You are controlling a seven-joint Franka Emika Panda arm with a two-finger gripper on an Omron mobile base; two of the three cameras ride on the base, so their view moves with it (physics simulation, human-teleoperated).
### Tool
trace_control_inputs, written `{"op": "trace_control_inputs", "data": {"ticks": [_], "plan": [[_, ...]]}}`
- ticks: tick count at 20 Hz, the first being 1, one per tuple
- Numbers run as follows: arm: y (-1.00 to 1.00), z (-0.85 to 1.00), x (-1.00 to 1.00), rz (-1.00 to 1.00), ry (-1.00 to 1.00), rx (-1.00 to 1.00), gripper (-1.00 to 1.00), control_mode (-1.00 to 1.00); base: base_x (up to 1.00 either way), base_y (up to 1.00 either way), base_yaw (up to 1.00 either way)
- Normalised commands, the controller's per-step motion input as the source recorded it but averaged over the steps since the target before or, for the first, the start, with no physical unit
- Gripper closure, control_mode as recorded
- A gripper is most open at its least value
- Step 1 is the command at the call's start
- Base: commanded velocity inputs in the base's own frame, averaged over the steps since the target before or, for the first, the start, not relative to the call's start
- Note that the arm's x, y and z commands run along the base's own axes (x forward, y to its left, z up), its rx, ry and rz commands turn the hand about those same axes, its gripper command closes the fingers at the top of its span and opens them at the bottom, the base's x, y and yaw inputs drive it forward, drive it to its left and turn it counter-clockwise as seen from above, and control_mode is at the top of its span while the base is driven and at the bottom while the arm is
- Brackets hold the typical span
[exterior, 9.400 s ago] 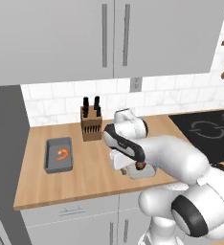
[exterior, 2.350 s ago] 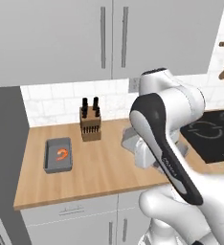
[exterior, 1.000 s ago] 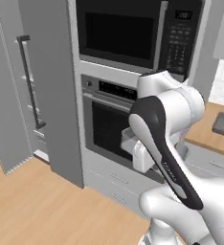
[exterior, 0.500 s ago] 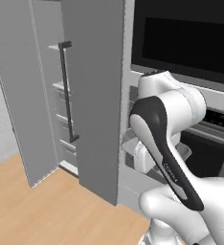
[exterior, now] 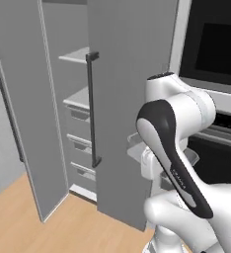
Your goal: Take the meat container that has the shrimp and place it on the second highest rack of the freezer. Then take the vegetable container that has the bell pepper and squash and place it on the highest rack of the freezer.
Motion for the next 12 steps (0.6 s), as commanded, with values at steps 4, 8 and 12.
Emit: {"op": "trace_control_inputs", "data": {"ticks": [4, 8, 12], "plan": [[0.0, 0.0, 0.0, 0.0, 0.0, 0.0, 1.0, 1.0, 0.1, 1.0, -0.53], [0.0, 0.0, 0.0, 0.0, 0.0, 0.0, 1.0, 1.0, 0.06, 1.0, -0.43], [0.0, 0.0, 0.0, 0.0, 0.0, 0.0, 1.0, 1.0, 0.52, 0.85, -0.26]]}}
